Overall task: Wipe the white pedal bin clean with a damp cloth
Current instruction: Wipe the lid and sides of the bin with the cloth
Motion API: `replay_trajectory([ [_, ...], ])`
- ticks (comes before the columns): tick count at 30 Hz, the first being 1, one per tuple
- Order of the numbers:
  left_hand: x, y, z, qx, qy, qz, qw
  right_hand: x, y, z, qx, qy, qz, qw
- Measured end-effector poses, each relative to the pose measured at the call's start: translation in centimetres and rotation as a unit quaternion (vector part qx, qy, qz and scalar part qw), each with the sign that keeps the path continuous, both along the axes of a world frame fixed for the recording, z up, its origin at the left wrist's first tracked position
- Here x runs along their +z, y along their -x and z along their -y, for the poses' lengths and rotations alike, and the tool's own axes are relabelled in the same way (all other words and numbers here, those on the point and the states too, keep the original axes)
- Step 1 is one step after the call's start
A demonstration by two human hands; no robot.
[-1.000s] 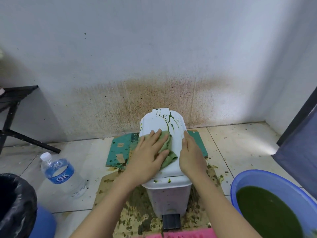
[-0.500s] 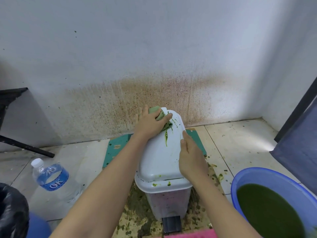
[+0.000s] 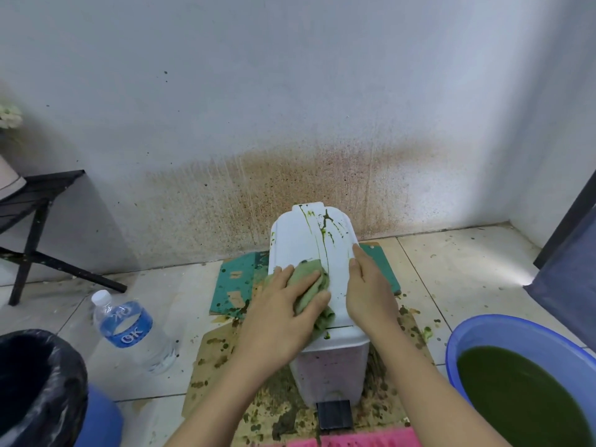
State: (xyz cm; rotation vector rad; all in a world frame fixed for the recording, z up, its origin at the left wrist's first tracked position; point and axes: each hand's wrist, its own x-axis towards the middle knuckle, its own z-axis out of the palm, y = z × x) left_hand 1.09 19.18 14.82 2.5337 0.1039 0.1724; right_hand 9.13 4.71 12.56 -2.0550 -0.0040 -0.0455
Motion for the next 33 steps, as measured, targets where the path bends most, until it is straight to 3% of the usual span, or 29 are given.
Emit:
replay_trajectory([
  [4, 0.0, -5.3, 1.7, 0.085, -0.074, -0.045, 0.993, -0.1, 0.0, 0.0, 0.005, 0.0, 0.001, 1.0],
  [9, 0.9, -16.1, -1.2, 0.171, -0.048, -0.075, 0.981, -0.6, -0.1, 0.1, 0.01, -0.016, 0.016, 1.0],
  [14, 1.2, -19.3, -0.7, 0.042, -0.105, -0.019, 0.993, -0.8, -0.6, 0.1, 0.0, -0.025, 0.021, 0.999],
  [17, 0.4, -14.5, 0.0, -0.049, -0.058, 0.038, 0.996, -1.0, -0.7, 0.1, -0.004, -0.029, 0.022, 0.999],
  [20, -0.7, -7.8, 0.0, -0.077, -0.046, 0.072, 0.993, -1.2, -0.7, 0.0, -0.024, -0.042, 0.017, 0.999],
  [24, -0.9, -6.7, -1.2, -0.024, -0.064, 0.044, 0.997, -1.2, -0.3, 0.0, -0.035, -0.034, 0.004, 0.999],
  [30, 0.9, -19.9, -1.0, 0.138, -0.093, -0.036, 0.985, -1.1, -0.2, 0.1, -0.027, -0.035, 0.002, 0.999],
  [33, 0.9, -22.9, 0.8, 0.107, -0.116, -0.042, 0.987, -1.0, -0.4, 0.2, -0.034, -0.038, 0.001, 0.999],
])
